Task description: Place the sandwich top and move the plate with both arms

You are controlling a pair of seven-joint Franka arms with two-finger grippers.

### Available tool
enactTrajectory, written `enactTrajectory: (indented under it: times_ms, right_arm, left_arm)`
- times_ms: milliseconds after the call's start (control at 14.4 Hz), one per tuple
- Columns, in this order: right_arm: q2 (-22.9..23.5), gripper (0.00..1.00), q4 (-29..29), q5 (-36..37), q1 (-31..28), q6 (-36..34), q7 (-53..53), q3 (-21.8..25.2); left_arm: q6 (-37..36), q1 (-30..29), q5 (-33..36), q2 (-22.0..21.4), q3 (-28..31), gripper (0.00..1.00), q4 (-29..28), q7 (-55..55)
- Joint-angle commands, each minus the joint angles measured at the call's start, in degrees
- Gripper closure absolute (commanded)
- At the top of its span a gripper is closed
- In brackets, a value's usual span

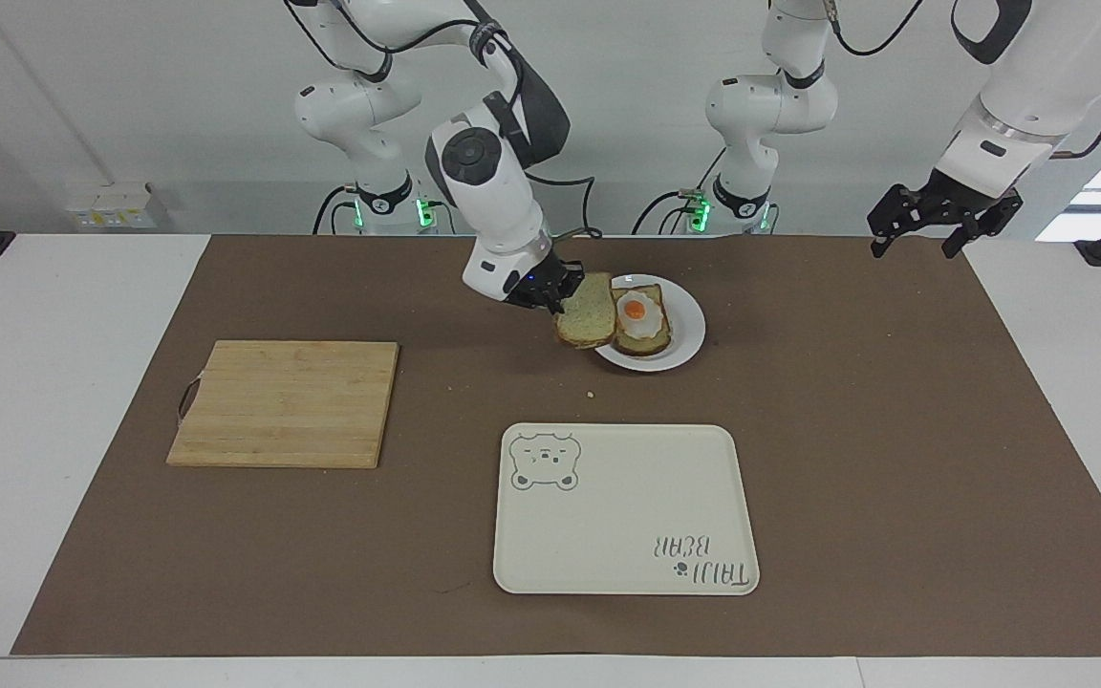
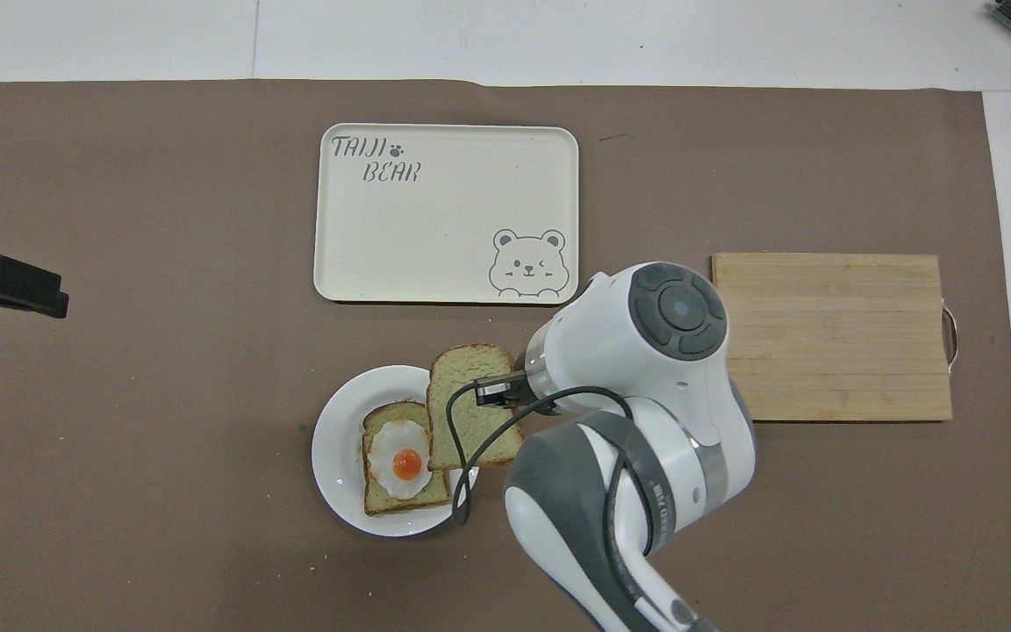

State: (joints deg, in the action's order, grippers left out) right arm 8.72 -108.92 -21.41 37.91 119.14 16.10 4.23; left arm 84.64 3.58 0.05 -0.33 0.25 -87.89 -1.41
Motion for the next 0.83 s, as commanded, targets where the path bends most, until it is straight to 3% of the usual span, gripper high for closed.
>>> enactTrajectory:
  times_ms: [0, 277, 485, 763]
  right_arm:
    - [2.08, 1.0, -0.77, -1.53, 3.83, 4.08, 2.96, 0.17]
    - [6.82, 1.0, -0.77, -1.61, 9.28, 9.26, 4.64, 0.17]
    - [7.71, 1.0, -0.77, -1.61, 9.64, 10.76, 4.99, 0.17]
    - [9.47, 1.0, -1.03, -7.23, 11.66, 15.23, 5.17, 0.17]
  left_arm:
    - [-1.05, 0.47, -1.53, -0.03, 0.1, 0.0, 0.18, -0.79]
    - [-0.79, -0.15, -4.7, -0.99, 0.28, 0.0, -1.49, -0.7]
    - [0.61, -0.24, -7.51, -1.26, 0.37, 0.0, -2.54, -0.7]
    - [6.49, -0.76, -12.08, -4.41, 0.72, 0.0, -10.09, -1.4]
